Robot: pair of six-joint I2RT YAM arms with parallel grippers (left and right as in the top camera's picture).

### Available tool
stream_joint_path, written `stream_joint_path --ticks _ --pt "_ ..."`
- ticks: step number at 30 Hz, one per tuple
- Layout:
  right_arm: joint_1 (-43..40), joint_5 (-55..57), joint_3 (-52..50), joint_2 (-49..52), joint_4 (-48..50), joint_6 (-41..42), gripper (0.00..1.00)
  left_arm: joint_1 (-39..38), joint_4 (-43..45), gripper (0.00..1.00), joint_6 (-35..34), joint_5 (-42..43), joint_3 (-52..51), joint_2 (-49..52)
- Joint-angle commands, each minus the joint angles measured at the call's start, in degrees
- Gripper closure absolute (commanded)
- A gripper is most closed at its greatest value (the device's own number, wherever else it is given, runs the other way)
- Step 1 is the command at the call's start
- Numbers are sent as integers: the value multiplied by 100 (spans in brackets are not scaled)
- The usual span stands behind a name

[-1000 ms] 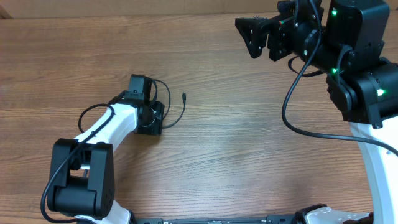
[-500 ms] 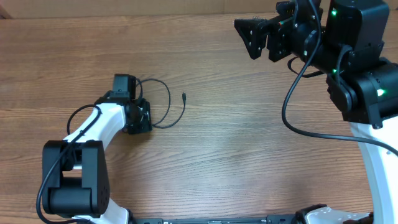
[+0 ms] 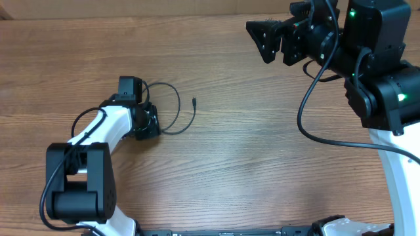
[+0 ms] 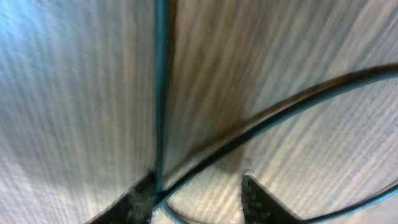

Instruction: Untangle cables

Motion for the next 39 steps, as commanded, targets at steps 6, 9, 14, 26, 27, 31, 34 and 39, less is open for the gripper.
stream_joint_path --ticks 6,9,14,26,27,31,34,39 --pt "-15 -42 39 52 9 -7 0 20 1906 96 1191 807 -94 664" --pt "-15 -39 39 133 22 -7 0 20 2227 96 1663 1204 201 662" --pt "-15 339 39 243 35 -7 0 -7 2002 96 2767 2197 1250 662" --pt "-15 131 39 431 -433 -299 0 -136 -874 96 5226 3021 4122 662" --pt "-15 -162 39 472 -546 -560 0 -162 -1003 96 5327 3027 4203 662" --pt "-15 -1386 -13 710 -1187 -2280 0 -275 -1377 96 5816 3132 4417 662" --pt "-15 -1663 -168 872 -1502 -3237 0 -297 -1698 96 6295 3128 4518 654" --pt "-15 -1720 -413 1185 -1694 -3958 0 -308 -2332 96 6948 3158 4610 651"
